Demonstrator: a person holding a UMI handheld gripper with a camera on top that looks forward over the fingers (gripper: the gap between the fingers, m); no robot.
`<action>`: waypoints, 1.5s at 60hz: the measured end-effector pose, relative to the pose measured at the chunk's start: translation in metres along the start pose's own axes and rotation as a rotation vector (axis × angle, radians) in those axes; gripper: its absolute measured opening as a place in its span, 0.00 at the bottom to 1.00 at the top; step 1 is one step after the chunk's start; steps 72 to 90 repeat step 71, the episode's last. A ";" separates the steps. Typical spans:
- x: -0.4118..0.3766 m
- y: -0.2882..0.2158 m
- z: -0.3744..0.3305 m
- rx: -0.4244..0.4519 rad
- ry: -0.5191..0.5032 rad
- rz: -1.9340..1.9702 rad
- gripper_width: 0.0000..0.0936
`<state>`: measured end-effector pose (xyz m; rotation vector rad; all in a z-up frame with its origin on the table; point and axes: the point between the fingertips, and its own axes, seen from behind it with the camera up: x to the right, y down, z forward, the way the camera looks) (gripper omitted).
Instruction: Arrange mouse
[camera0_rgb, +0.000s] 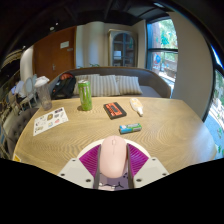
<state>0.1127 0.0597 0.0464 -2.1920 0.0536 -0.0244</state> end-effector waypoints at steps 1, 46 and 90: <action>0.000 0.007 0.002 -0.012 0.001 0.003 0.42; -0.011 0.038 -0.026 -0.204 0.073 0.028 0.90; -0.132 -0.001 -0.158 -0.130 0.139 0.183 0.91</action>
